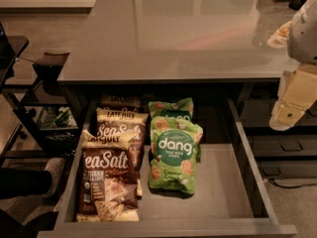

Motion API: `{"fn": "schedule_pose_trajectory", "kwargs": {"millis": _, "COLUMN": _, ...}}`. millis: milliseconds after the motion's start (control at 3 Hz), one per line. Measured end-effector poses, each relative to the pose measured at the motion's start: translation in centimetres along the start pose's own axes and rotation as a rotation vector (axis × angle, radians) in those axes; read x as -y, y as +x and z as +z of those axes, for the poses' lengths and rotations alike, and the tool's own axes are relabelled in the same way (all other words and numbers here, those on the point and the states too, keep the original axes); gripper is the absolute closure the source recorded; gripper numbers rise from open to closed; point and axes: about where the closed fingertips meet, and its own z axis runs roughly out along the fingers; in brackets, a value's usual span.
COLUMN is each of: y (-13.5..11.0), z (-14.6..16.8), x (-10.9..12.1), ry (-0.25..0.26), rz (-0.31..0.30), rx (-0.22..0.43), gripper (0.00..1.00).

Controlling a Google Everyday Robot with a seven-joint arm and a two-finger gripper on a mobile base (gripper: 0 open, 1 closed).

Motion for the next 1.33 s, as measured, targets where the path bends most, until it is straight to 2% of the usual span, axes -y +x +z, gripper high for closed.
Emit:
{"fn": "schedule_pose_trajectory", "kwargs": {"millis": 667, "y": 0.1, "z": 0.4, "x": 0.0, "ry": 0.004, "rz": 0.022, "rx": 0.024, "gripper": 0.00}}
{"fn": "schedule_pose_trajectory", "kwargs": {"millis": 1000, "y": 0.8, "z": 4.1, "x": -1.7, "ry": -0.035, "rz": 0.105, "rx": 0.110, "gripper": 0.00}}
{"fn": "schedule_pose_trajectory", "kwargs": {"millis": 1333, "y": 1.1, "z": 9.9, "x": -4.6, "ry": -0.091, "rz": 0.215, "rx": 0.210, "gripper": 0.00}}
